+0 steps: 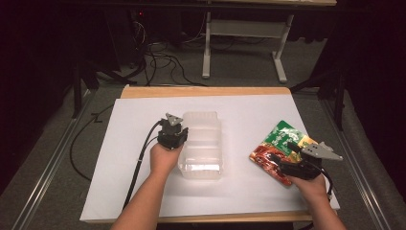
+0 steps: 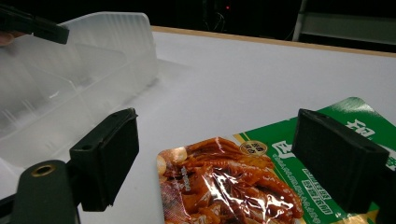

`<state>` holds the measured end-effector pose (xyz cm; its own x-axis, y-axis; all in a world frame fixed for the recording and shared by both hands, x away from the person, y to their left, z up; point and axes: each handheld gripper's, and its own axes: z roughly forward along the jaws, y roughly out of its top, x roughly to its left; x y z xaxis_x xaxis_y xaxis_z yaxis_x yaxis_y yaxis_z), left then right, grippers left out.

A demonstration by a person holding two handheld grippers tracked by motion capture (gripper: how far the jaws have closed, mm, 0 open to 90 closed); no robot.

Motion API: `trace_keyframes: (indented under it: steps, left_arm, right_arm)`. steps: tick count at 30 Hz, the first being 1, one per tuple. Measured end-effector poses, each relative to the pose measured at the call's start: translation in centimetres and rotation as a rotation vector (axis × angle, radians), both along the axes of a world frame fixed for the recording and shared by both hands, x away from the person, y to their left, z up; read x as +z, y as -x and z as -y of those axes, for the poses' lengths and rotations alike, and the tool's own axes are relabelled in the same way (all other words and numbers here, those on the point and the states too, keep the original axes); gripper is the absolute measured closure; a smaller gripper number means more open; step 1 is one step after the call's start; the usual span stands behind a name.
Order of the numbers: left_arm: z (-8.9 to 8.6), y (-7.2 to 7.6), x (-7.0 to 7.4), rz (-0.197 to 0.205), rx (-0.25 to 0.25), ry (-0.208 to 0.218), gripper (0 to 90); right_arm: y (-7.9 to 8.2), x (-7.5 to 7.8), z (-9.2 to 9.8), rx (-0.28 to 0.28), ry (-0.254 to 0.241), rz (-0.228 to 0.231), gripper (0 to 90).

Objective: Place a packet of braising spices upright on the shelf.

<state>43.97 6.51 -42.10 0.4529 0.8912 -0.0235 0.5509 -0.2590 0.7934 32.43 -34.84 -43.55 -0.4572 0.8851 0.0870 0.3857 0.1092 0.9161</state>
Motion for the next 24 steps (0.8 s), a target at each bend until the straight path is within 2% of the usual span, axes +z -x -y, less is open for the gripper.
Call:
trace_keyframes:
  steps: [4,7,12,14,17,18,21,22,24]
  left_arm:
    - [-0.2,0.3,0.4,-0.012,0.038,-0.036,75.8]
    - [-0.7,0.5,0.6,-0.001,0.039,-0.064,76.3]
    - [-2.7,0.6,0.9,0.001,0.076,-0.090,76.8]
    - [-3.7,0.5,0.8,-0.011,0.080,-0.095,76.8]
    - [-4.8,0.2,0.5,-0.033,0.072,-0.064,76.6]
    - [-4.9,0.1,0.5,-0.030,0.060,-0.045,76.3]
    - [-4.7,0.1,0.4,-0.009,0.058,-0.033,75.1]
    - [-4.8,0.1,0.5,0.001,0.067,-0.025,72.8]
    - [-5.3,0.4,0.8,0.027,0.083,0.007,58.7]
  right_arm:
    - [0.0,0.0,-0.2,0.004,-0.001,0.001,15.3]
    - [0.1,0.1,-0.3,0.007,0.000,0.003,15.3]
    - [0.1,0.1,-0.3,0.007,0.002,0.004,15.4]
    - [0.1,0.1,-0.3,0.005,0.000,0.003,15.5]
    - [0.1,0.0,-0.3,0.002,0.002,0.001,15.5]
    - [0.0,0.0,-0.3,0.000,0.001,0.001,15.5]
    - [-0.1,0.0,-0.1,-0.017,0.000,0.003,15.4]
    - [-0.2,0.0,0.1,-0.024,0.003,0.006,15.3]
    - [-0.6,-0.1,0.7,-0.046,0.002,0.000,15.6]
